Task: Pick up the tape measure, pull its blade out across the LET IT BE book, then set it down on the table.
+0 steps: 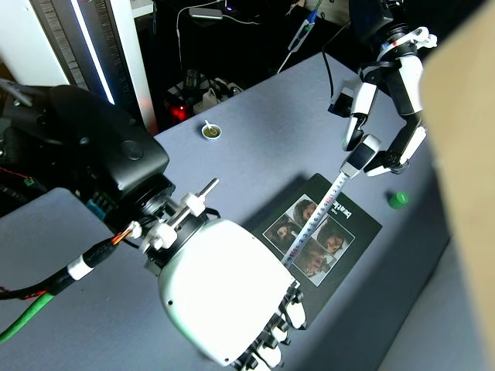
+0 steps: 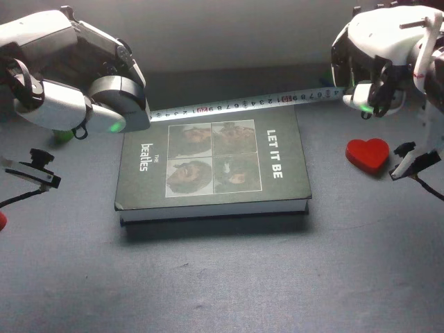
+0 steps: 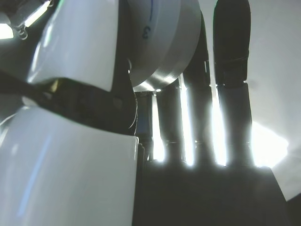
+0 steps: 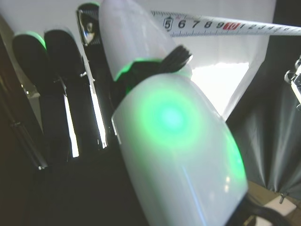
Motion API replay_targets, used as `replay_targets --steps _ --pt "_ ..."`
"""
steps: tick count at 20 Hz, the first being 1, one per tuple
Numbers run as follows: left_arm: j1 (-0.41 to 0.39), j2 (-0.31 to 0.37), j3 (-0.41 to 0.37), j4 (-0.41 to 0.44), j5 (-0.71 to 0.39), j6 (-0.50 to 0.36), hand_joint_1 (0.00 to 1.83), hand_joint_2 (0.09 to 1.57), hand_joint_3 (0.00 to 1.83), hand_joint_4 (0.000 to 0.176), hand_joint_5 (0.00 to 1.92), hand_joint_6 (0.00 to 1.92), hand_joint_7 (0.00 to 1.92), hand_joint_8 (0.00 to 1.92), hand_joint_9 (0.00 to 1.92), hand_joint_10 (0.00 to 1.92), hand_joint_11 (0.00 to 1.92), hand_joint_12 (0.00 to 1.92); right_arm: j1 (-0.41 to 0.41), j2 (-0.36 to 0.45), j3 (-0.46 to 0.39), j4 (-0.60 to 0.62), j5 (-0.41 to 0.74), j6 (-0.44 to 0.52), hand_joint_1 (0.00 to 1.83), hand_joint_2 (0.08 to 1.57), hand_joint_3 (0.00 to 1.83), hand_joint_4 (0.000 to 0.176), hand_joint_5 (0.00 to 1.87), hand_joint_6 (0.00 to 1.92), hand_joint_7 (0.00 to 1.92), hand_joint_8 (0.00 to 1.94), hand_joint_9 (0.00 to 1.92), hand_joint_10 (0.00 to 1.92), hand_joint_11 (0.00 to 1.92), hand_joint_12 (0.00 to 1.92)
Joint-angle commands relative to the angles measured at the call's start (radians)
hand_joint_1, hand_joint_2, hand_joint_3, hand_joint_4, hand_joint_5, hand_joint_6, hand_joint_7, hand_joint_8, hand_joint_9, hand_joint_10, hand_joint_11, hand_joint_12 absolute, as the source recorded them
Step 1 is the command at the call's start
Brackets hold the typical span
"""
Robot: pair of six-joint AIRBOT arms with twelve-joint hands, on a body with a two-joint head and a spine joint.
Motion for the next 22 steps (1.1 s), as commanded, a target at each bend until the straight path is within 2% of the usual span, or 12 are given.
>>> replay_targets --steps 1,22 --pt "-0.008 0.004 0.009 0.001 -0.105 0.000 1.39 1.08 0.00 0.000 0.92 0.98 1.17 0.54 1.04 1.07 0.96 0.95 0.003 0.022 0.015 -0.073 0.084 -0.016 1.35 1.17 0.00 0.000 0.74 1.29 0.99 0.99 0.74 1.39 0.65 1.39" --pt "-0.008 0.004 0.008 0.001 -0.105 0.001 1.39 1.07 0.00 0.000 0.93 0.96 1.19 0.52 1.04 1.07 0.95 0.95 0.006 0.050 0.054 -0.085 0.060 -0.014 1.35 1.18 0.00 0.000 0.72 1.31 0.98 1.01 0.73 1.42 0.63 1.40"
